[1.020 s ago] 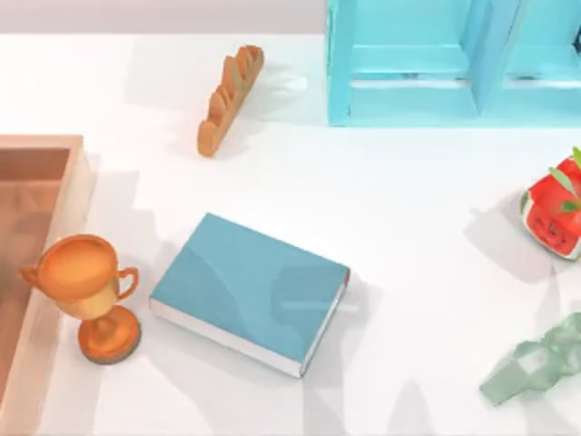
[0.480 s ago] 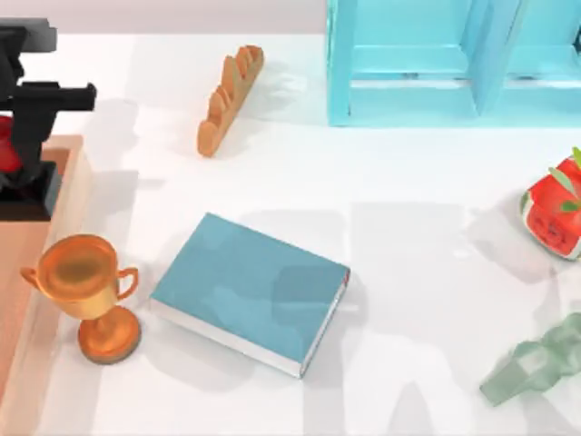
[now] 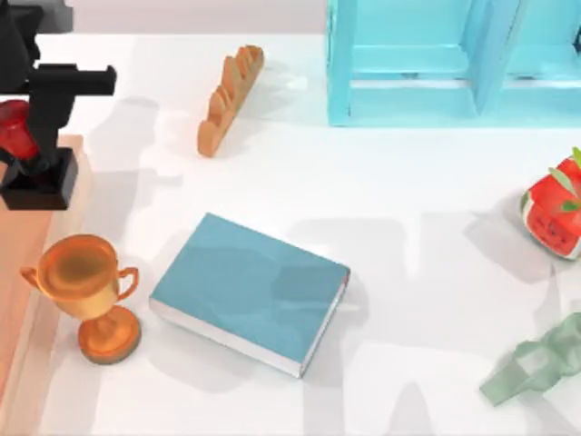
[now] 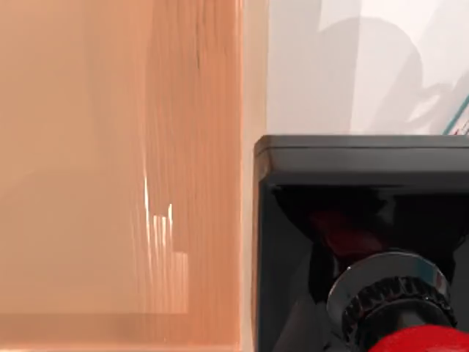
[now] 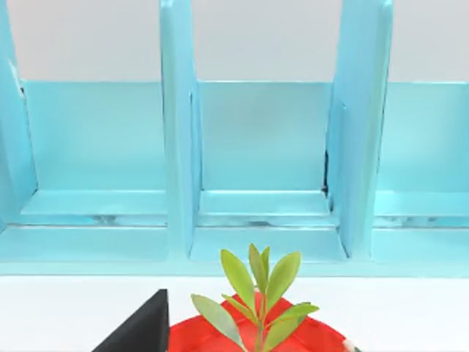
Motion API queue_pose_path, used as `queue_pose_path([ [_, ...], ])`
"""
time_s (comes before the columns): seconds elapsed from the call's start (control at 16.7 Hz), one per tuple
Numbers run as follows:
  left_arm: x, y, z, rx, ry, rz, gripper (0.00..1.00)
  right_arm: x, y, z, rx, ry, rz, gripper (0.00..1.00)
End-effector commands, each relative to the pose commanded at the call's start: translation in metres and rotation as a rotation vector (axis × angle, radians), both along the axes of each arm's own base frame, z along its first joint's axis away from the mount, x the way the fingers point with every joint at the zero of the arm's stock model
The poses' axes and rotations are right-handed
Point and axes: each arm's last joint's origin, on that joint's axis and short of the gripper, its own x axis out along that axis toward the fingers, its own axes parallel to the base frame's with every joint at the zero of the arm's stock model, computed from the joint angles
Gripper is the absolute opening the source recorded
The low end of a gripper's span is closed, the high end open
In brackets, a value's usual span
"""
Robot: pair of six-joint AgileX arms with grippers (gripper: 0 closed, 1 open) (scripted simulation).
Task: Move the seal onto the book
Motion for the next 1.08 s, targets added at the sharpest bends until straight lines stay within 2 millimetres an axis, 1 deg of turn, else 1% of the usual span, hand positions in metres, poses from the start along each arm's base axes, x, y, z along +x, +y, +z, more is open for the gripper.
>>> queue_pose_path([
  [0.12,0.002,-0.011,0.001,0.001,-0.033,-0.015,0.0,0.0,0.0,0.0,0.0,0.0,0.0,1.0],
  [0.24,0.006,-0.033,-0.004,-0.003,-0.066,-0.044,0.0,0.0,0.0,0.0,0.0,0.0,0.0,1.0],
  [0.3,0.007,-0.047,-0.009,-0.007,-0.07,-0.06,0.0,0.0,0.0,0.0,0.0,0.0,0.0,1.0],
  [0.36,0.008,-0.063,-0.018,-0.012,-0.063,-0.076,0.0,0.0,0.0,0.0,0.0,0.0,0.0,1.0],
  [0.48,0.005,-0.094,-0.041,-0.015,-0.018,-0.094,0.0,0.0,0.0,0.0,0.0,0.0,0.0,1.0],
  [0.6,-0.003,-0.123,-0.066,-0.006,0.045,-0.091,0.0,0.0,0.0,0.0,0.0,0.0,0.0,1.0],
  [0.72,-0.014,-0.146,-0.084,0.006,0.076,-0.068,0.0,0.0,0.0,0.0,0.0,0.0,0.0,1.0],
  [0.78,-0.018,-0.155,-0.088,0.008,0.072,-0.052,0.0,0.0,0.0,0.0,0.0,0.0,0.0,1.0],
  [0.9,-0.025,-0.169,-0.091,0.003,0.039,-0.022,0.0,0.0,0.0,0.0,0.0,0.0,0.0,1.0],
  [1.08,-0.028,-0.177,-0.087,-0.006,-0.004,0.001,0.0,0.0,0.0,0.0,0.0,0.0,0.0,1.0],
])
